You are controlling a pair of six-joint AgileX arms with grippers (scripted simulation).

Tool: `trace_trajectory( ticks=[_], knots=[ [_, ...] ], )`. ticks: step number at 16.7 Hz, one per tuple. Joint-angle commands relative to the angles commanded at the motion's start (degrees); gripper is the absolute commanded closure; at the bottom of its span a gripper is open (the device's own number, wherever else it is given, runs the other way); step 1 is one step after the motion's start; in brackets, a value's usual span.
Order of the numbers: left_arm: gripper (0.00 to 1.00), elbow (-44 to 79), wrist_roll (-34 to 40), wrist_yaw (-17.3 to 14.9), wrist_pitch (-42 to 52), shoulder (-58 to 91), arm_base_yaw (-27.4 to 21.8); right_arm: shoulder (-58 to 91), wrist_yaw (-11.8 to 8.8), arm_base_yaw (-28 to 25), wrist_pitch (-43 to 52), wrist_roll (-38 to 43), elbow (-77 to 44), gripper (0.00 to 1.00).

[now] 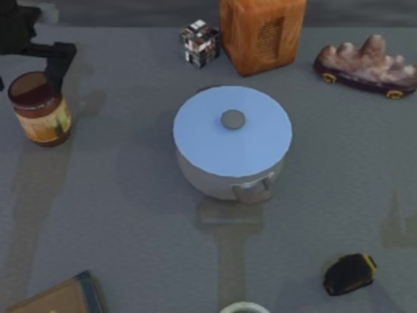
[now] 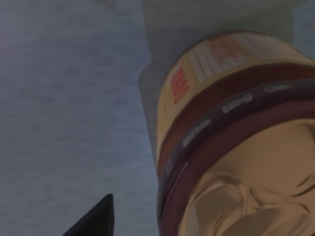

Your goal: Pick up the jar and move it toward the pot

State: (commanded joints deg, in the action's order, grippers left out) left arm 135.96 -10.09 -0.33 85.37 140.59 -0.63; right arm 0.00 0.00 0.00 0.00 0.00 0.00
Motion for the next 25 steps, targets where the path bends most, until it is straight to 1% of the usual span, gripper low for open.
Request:
trace_trajectory(
  ticks=[4, 10, 15, 25],
  knots=[
    [0.0, -1.1, 0.1, 0.0, -1.1, -0.1, -0.2, 0.0, 0.0, 0.0, 0.0, 0.0, 0.0, 0.0],
    [0.0, -12.1, 0.0, 0.0, -11.1, -0.9, 0.0, 0.0, 0.0, 0.0, 0.0, 0.0, 0.0, 0.0],
    [0.0, -13.1, -0.1, 0.0, -12.1, -1.0, 0.1, 0.0, 0.0, 0.0, 0.0, 0.0, 0.0, 0.0],
    [0.75, -13.1, -0.1, 0.0, -12.1, -1.0, 0.1, 0.0, 0.0, 0.0, 0.0, 0.0, 0.0, 0.0]
  ],
)
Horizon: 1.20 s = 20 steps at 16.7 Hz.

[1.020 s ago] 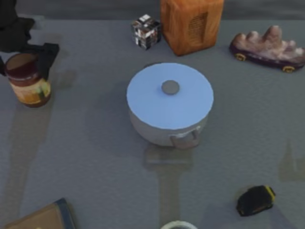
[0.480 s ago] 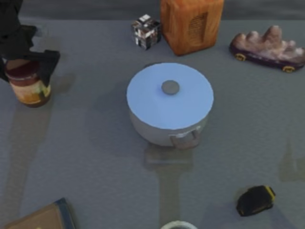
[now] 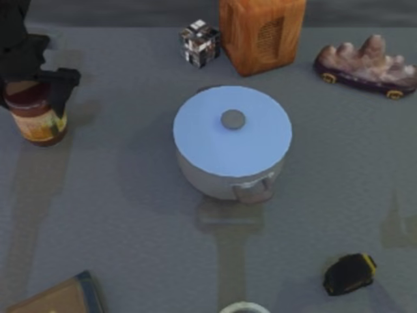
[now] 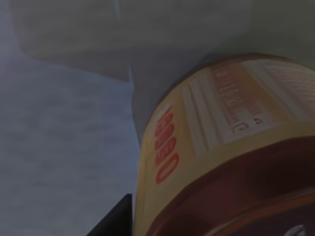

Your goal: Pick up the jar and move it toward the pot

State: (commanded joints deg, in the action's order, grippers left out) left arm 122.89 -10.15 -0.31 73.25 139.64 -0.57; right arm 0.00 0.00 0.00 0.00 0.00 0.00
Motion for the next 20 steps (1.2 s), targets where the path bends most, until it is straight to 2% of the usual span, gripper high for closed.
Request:
trace_trajectory(
  ticks=[3, 4, 14, 20],
  knots=[
    [0.98, 0.0, 0.0, 0.0, 0.0, 0.0, 0.0, 0.0, 0.0, 0.0, 0.0, 0.0, 0.0, 0.0],
    [1.0, 0.0, 0.0, 0.0, 0.0, 0.0, 0.0, 0.0, 0.0, 0.0, 0.0, 0.0, 0.0, 0.0],
    [1.0, -0.9, 0.0, 0.0, 0.2, -0.9, 0.0, 0.0, 0.0, 0.0, 0.0, 0.0, 0.0, 0.0],
    [1.0, -12.5, -0.1, 0.2, 3.4, -16.8, 0.7, 0.0, 0.0, 0.0, 0.0, 0.0, 0.0, 0.0]
  ],
)
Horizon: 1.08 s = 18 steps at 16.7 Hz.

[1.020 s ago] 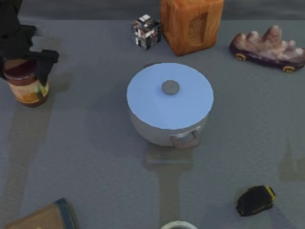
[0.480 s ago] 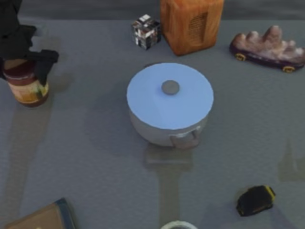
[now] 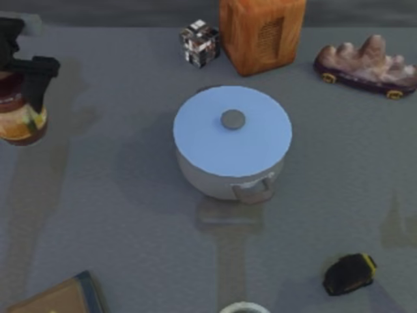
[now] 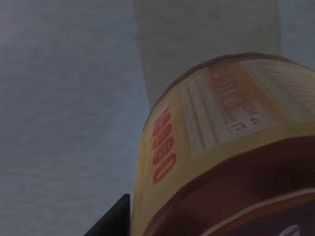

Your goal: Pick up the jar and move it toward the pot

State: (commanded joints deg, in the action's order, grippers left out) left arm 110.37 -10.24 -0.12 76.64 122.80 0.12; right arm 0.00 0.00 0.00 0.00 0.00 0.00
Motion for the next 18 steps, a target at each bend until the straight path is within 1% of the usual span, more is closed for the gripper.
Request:
trace_trajectory(
  ticks=[4, 8, 11, 14, 18],
  knots=[
    [1.0, -7.5, 0.0, 0.1, 2.4, -9.3, 0.5, 0.0, 0.0, 0.0, 0.0, 0.0, 0.0, 0.0],
    [1.0, -8.4, 0.0, 0.1, 2.8, -10.3, 0.6, 0.0, 0.0, 0.0, 0.0, 0.0, 0.0, 0.0],
    [1.0, -7.9, 0.8, 0.1, 2.5, -9.6, -0.3, 0.0, 0.0, 0.0, 0.0, 0.0, 0.0, 0.0],
    [1.0, -5.9, 5.9, 0.1, 1.9, -6.6, -3.6, 0.0, 0.0, 0.0, 0.0, 0.0, 0.0, 0.0],
    [1.0, -2.0, 16.6, 0.2, 0.2, -1.3, -10.4, 0.0, 0.0, 0.0, 0.0, 0.0, 0.0, 0.0]
  ],
)
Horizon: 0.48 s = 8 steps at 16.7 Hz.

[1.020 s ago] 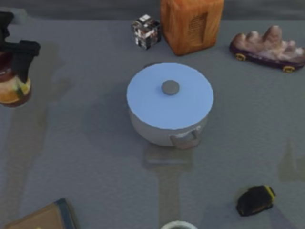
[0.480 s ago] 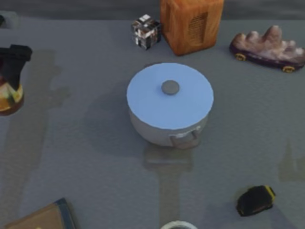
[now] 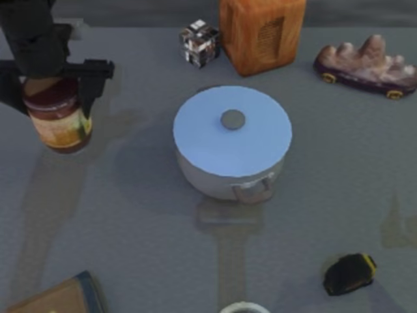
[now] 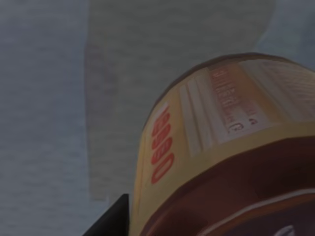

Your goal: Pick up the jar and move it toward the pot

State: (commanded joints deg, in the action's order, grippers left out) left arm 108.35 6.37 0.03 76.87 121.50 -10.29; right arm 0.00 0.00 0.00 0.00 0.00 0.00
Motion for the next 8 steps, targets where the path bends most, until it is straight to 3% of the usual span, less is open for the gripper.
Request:
trace_trajectory(
  ticks=[4, 8],
  knots=[
    [1.0, 2.7, 8.6, 0.0, -1.5, 4.2, -5.5, 0.0, 0.0, 0.0, 0.0, 0.0, 0.0, 0.0],
    [1.0, 3.0, 9.7, 0.0, -1.7, 4.8, -6.3, 0.0, 0.0, 0.0, 0.0, 0.0, 0.0, 0.0]
  ],
)
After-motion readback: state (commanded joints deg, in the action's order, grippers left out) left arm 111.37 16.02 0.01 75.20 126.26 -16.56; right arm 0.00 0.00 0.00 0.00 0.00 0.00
